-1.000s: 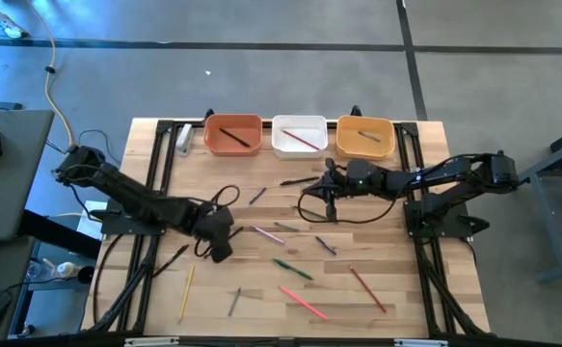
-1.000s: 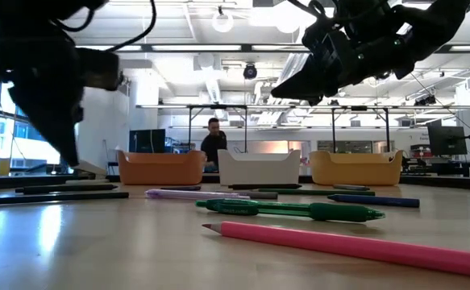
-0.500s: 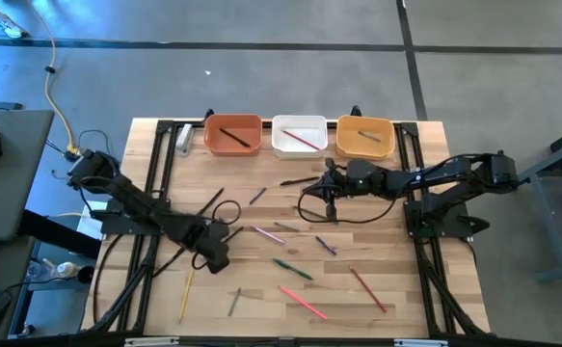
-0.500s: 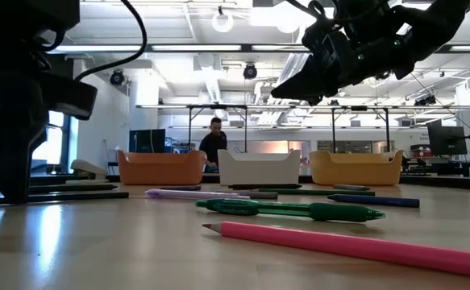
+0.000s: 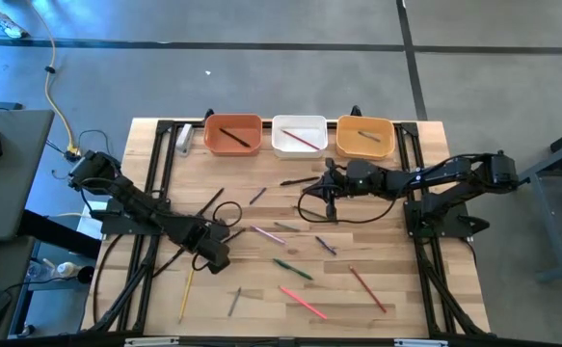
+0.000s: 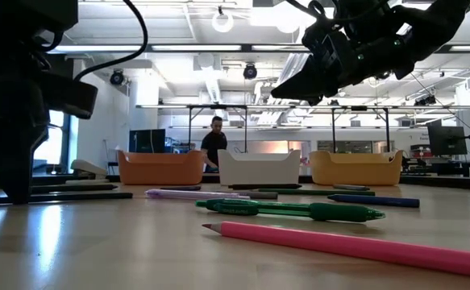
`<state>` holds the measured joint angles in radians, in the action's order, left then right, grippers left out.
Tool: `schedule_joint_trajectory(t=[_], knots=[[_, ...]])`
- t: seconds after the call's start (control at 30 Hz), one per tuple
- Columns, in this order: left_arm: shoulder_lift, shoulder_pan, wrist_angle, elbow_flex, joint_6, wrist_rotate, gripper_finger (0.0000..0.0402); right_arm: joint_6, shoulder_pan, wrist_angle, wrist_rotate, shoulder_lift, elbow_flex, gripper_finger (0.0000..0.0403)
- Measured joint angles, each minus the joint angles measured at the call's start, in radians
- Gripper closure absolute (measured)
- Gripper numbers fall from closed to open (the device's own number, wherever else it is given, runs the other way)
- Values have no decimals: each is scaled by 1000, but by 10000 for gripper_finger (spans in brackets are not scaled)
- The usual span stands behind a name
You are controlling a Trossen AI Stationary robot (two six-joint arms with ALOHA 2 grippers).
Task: Sort crayons/erasers/pens/pencils in bins
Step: Put the black pencil into the white bin
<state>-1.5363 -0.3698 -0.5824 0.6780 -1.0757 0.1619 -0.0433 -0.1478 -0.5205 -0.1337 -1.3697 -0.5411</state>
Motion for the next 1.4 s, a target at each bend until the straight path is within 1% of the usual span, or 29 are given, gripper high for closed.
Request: schedule_joint_trajectory(t=[0.07, 0.17, 0.4, 0.53, 0.7, 0.87, 1.0, 1.13, 1.2, 1.27, 1.4], knots=[[11, 0, 1, -1, 5, 0, 396, 0, 0, 0, 0, 0, 0, 403], [36, 2, 0, -4, 12, 0, 395, 0, 0, 0, 0, 0, 0, 403], [142, 8, -28, -7, 28, 20, 395, 0, 0, 1, 0, 0, 0, 403], [201, 36, -20, -6, 54, 53, 395, 0, 0, 1, 0, 0, 0, 403], [275, 98, 11, -5, 131, 103, 394, 0, 0, 0, 0, 0, 0, 403], [334, 208, 103, -4, 271, 202, 394, 0, 0, 2, 0, 0, 0, 403], [344, 331, 258, -4, 451, 227, 394, 0, 0, 7, 0, 0, 0, 403], [331, 472, 453, -3, 647, 239, 394, 0, 0, 7, 10, 0, 0, 403], [318, 544, 543, -3, 736, 219, 394, 0, 0, 7, 11, 0, 0, 403], [295, 615, 637, 5, 819, 171, 394, 0, 0, 8, 12, 0, 0, 403], [202, 739, 677, 89, 955, 76, 394, -1, 0, 7, 13, 0, 0, 403]])
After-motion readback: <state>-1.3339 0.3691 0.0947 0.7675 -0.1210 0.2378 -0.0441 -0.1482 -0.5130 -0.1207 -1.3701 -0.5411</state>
